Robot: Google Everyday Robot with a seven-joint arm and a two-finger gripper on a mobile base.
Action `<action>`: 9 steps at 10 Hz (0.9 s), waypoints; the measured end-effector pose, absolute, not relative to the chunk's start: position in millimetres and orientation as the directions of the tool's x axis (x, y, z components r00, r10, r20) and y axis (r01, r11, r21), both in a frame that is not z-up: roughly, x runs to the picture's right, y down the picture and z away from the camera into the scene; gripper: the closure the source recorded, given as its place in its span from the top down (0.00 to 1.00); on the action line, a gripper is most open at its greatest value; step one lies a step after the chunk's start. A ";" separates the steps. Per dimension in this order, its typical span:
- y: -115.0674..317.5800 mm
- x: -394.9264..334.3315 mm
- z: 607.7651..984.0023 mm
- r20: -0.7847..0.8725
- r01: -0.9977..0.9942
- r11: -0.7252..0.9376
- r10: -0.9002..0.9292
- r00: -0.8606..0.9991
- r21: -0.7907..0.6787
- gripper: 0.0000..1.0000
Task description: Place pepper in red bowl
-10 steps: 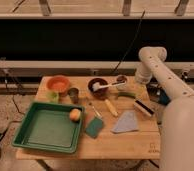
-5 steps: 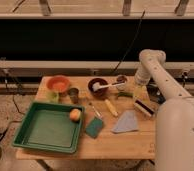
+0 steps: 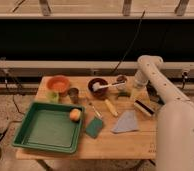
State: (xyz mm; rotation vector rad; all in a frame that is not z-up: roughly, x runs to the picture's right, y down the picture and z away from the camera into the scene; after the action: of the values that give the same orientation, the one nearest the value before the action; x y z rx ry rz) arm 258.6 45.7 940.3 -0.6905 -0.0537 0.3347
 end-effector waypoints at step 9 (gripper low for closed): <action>51.9 265.7 974.4 -0.089 -0.314 0.700 0.339 0.937 -0.641 0.37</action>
State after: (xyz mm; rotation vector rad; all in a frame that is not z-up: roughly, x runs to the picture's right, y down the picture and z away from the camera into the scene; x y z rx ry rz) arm 265.7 51.9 974.4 -0.7070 -0.0372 0.3639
